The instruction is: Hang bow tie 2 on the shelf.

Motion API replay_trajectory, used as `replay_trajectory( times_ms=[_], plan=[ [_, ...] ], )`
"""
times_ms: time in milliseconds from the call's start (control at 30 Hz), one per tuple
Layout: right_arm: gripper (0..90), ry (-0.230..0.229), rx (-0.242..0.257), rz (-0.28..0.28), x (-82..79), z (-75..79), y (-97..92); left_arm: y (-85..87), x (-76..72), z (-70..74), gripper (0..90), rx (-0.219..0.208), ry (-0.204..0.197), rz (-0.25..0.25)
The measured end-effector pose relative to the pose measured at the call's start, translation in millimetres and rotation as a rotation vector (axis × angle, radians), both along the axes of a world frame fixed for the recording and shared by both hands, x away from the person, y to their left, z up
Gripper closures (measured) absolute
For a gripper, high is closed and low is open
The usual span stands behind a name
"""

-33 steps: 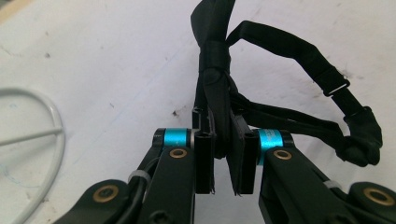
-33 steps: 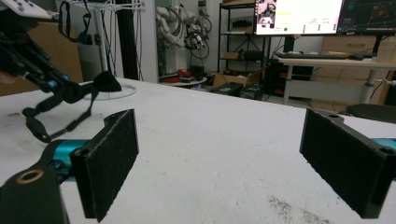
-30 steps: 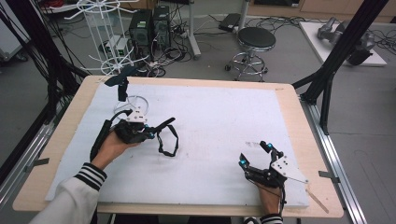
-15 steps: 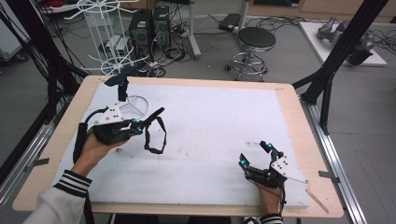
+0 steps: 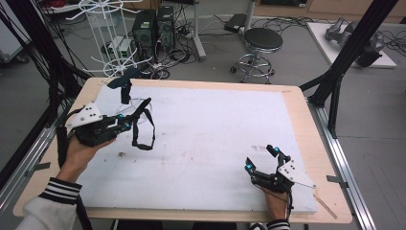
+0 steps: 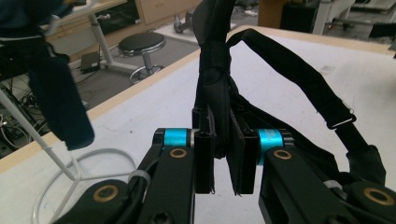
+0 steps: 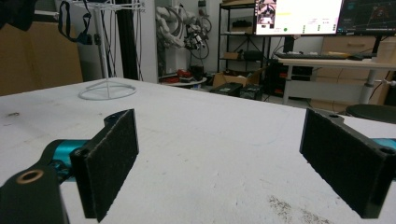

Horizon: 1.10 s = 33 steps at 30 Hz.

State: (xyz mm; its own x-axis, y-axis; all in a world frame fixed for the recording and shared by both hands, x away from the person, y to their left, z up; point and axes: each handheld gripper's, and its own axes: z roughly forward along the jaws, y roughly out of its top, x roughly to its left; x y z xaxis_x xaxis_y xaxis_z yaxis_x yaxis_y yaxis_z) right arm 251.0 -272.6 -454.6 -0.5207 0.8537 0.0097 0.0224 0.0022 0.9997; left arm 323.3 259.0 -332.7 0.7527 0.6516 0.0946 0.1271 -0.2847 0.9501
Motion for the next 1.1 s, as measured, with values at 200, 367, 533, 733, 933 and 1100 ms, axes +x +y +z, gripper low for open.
replay_trajectory(
  times_ms=[200,367,533,733,933,1100],
  plan=[
    [11.0,0.000,0.000,0.000,0.0,0.0,0.0,15.1,-4.2,7.1,81.6,-0.046,-0.022,0.023],
    [10.9,-0.001,-0.001,0.000,0.0,0.1,0.2,28.1,-7.1,12.6,81.5,-0.094,-0.037,0.041],
    [11.0,0.000,0.000,-0.001,-0.1,0.1,0.2,37.9,-8.9,16.2,81.5,-0.115,-0.058,0.060],
    [11.0,0.003,0.000,0.000,-0.3,0.0,0.3,48.4,-11.6,21.6,81.5,-0.144,-0.084,0.088],
    [11.0,0.003,0.001,-0.001,-0.3,0.0,0.5,57.1,-12.4,25.8,81.5,-0.176,-0.105,0.119],
    [10.9,-0.002,-0.004,0.001,0.0,0.0,0.2,62.4,-12.1,29.0,81.5,-0.192,-0.109,0.134]
  ],
)
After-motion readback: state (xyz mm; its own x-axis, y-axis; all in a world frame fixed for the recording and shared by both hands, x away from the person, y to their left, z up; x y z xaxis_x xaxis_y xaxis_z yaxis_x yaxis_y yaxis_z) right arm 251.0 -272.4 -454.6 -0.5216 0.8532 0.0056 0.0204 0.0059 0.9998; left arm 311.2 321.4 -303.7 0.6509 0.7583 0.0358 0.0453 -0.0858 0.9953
